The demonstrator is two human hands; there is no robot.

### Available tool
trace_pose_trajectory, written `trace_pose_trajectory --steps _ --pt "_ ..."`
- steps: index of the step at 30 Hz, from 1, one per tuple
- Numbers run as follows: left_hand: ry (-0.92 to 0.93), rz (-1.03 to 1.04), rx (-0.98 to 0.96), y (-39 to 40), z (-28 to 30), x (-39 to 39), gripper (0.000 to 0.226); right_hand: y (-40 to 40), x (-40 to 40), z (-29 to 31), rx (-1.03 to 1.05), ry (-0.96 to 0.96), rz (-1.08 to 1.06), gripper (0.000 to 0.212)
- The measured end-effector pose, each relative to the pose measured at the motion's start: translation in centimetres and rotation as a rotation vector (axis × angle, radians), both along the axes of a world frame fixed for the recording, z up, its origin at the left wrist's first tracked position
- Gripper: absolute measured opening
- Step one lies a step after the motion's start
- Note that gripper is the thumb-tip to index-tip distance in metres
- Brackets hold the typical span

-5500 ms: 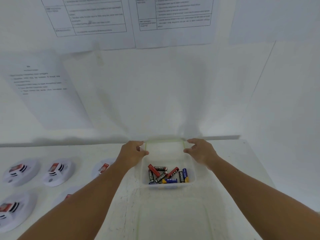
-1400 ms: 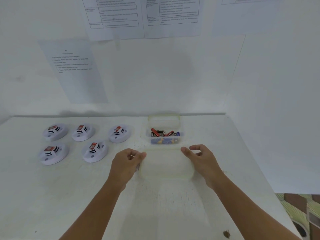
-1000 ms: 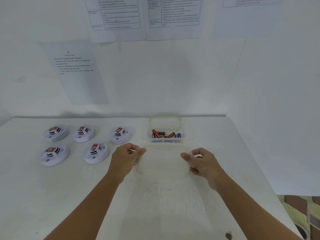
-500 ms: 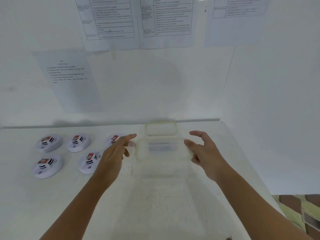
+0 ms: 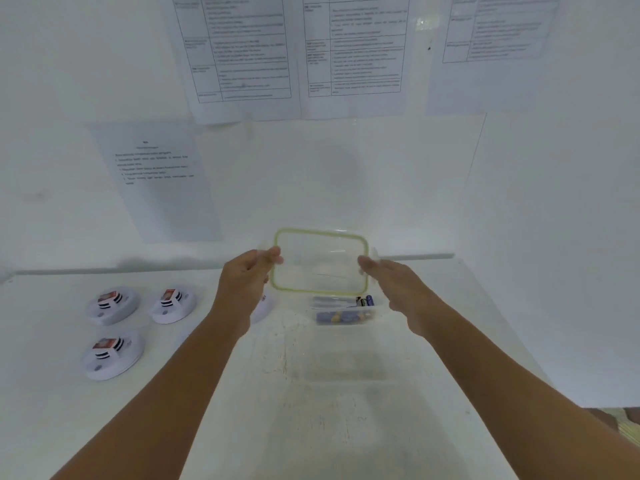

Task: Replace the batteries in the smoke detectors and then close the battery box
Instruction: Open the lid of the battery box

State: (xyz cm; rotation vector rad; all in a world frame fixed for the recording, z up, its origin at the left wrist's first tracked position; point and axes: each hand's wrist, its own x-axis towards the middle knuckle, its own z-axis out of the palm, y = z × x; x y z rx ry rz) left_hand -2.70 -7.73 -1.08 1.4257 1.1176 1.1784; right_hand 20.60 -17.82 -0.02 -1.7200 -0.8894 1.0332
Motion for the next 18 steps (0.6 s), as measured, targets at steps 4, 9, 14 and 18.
trace_pose_trajectory --steps 4,9,14,18 --pt "-0.012 0.018 -0.011 2.1 -0.9 0.6 0.020 1.6 -0.5 -1.0 0.143 -0.062 -0.048 0.017" --pt "0.074 0.003 0.054 5.0 -2.0 1.2 0.058 4.3 0.6 -2.2 0.195 -0.094 -0.081 0.053" --pt "0.205 -0.093 0.046 8.2 -2.2 3.3 0.057 7.5 3.4 -3.1 0.182 -0.153 -0.111 0.054" --pt "0.361 -0.140 0.047 11.3 -2.9 5.4 0.061 10.4 6.4 -4.2 0.176 -0.164 -0.094 0.048"
